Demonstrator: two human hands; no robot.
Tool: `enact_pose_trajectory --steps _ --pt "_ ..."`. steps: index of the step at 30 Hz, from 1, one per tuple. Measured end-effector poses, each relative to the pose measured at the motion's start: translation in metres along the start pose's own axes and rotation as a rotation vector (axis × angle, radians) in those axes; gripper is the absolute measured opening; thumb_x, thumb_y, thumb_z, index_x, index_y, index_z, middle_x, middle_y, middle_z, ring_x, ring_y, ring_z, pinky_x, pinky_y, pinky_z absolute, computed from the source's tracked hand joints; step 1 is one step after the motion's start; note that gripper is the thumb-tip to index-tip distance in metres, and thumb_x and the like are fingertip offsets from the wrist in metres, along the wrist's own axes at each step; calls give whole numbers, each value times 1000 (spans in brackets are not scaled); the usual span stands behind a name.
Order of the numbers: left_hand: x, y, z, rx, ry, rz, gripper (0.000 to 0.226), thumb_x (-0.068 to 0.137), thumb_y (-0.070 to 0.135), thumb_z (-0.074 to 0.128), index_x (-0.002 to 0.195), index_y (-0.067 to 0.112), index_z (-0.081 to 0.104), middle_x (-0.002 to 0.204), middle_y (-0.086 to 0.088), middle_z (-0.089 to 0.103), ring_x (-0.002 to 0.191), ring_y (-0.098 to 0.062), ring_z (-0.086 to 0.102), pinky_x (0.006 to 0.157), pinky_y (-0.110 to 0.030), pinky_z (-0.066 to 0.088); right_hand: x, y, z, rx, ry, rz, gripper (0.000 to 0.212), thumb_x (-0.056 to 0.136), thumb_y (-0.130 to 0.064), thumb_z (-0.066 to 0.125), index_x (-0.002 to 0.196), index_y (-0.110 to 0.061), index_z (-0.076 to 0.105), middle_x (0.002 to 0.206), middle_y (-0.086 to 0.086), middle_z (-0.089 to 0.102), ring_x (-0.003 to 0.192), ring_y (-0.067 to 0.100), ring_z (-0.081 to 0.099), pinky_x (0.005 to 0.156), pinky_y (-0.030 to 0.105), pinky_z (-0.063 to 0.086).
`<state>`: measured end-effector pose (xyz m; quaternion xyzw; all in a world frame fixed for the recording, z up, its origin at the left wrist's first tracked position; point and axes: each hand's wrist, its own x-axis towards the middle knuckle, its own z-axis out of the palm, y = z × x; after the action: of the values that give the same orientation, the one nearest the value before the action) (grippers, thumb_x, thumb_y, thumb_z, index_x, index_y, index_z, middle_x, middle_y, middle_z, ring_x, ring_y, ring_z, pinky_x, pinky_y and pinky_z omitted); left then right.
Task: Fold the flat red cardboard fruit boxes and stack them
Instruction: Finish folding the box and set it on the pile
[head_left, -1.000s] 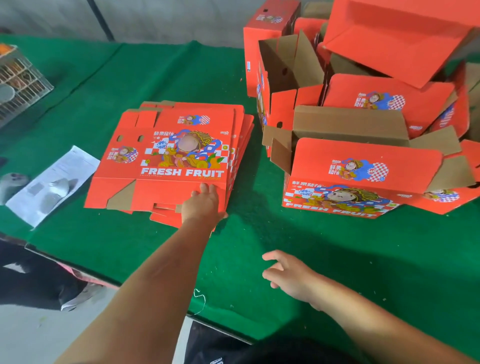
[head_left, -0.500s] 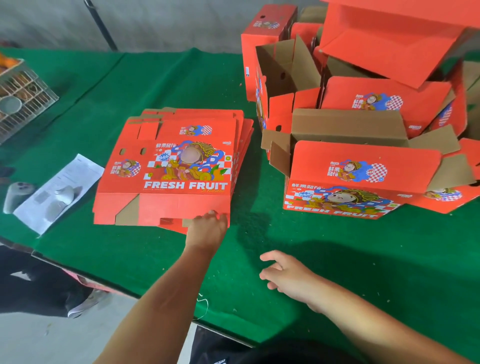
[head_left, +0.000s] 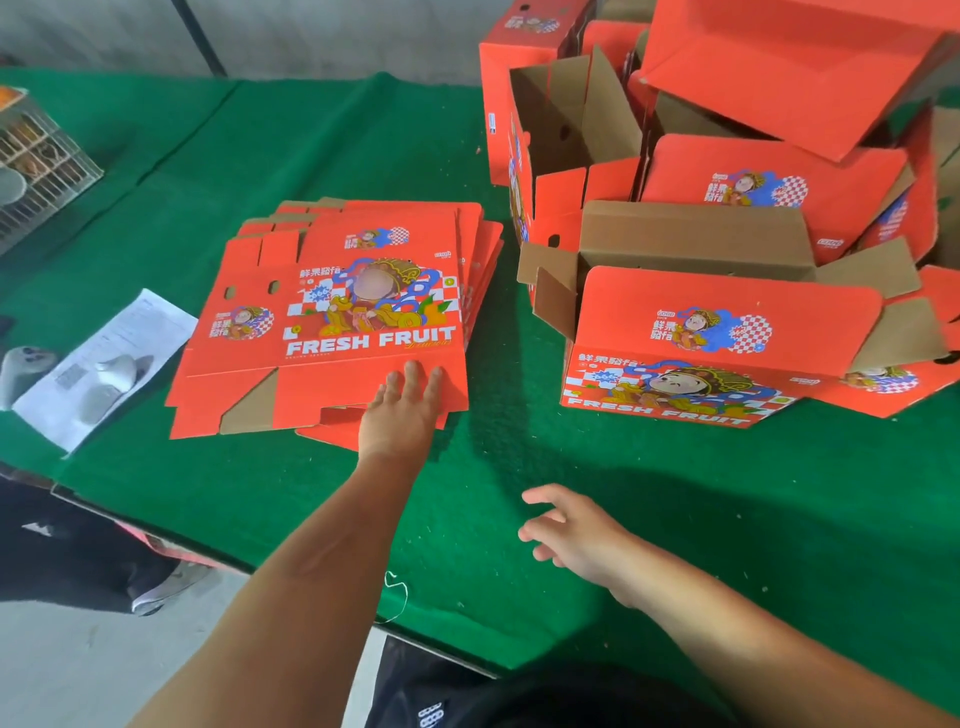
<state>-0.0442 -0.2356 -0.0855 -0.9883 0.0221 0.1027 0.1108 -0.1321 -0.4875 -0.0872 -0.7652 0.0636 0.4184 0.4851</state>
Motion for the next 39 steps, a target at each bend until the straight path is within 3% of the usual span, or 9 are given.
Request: enact_pose_trajectory --steps 4,9,16,20,24,28,31,35,39 --pt "-10 -7 -12 -123 181 48 55 105 10 49 155 25 30 160 0 34 146 -31 41 100 -46 53 -2 -6 1 29 6 -4 49 94 -34 58 142 -38 48 114 1 70 102 23 71 96 45 55" --pt "-28 -7 -40 -410 532 117 20 93 19 65 109 21 78 95 -7 77 79 -33 74 59 -37 57 -9 -25 -4 71 19 -71 46 98 -30 56 143 -35 48 118 -3 68 99 14 71 96 37 56" --pt "-75 59 -78 -896 673 107 23 102 28 52 97 12 68 90 -2 68 85 -23 59 72 -37 46 -14 -72 -9 490 172 -271 31 97 -32 67 123 -40 50 117 -2 70 97 15 70 96 44 58" --pt "-91 95 -106 -1219 668 133 7 103 25 58 106 30 63 98 9 68 92 -13 64 79 -24 48 -16 -94 -31 490 467 -508 33 98 -14 58 123 -36 59 105 -17 74 92 -3 69 69 12 52" --pt "-80 103 -110 -923 492 146 30 95 12 64 120 25 58 118 1 61 108 -25 59 91 -36 47 -20 -104 -74 510 633 -384 10 94 -12 66 91 -21 70 77 -12 71 58 -6 62 51 12 48" --pt "-76 91 -104 -700 73 -119 28 98 19 53 127 23 52 135 -7 50 113 -40 61 90 -44 52 -31 -107 -118 141 652 -213 42 90 -1 69 129 -6 57 107 11 63 92 26 64 80 42 59" --pt "-77 95 -113 -568 53 -92 26 110 31 37 117 15 57 116 -15 64 102 -42 65 84 -44 53 -55 -129 -121 -69 709 -456 30 95 -12 65 125 -15 62 121 12 69 112 29 63 96 46 53" --pt "-71 110 -148 -799 38 -17 36 109 32 38 76 19 47 80 -11 60 87 -42 62 67 -38 38 -92 -133 -101 -919 1052 -344 95 77 -46 76 155 -13 33 143 15 48 143 39 34 122 52 12" --pt "-61 134 -184 -1276 55 27 36 97 27 48 65 13 56 58 -5 58 59 -19 46 59 -31 37 -119 -130 -83 -964 1242 -579 78 77 -34 68 150 -17 45 167 14 22 146 37 27 120 52 8"
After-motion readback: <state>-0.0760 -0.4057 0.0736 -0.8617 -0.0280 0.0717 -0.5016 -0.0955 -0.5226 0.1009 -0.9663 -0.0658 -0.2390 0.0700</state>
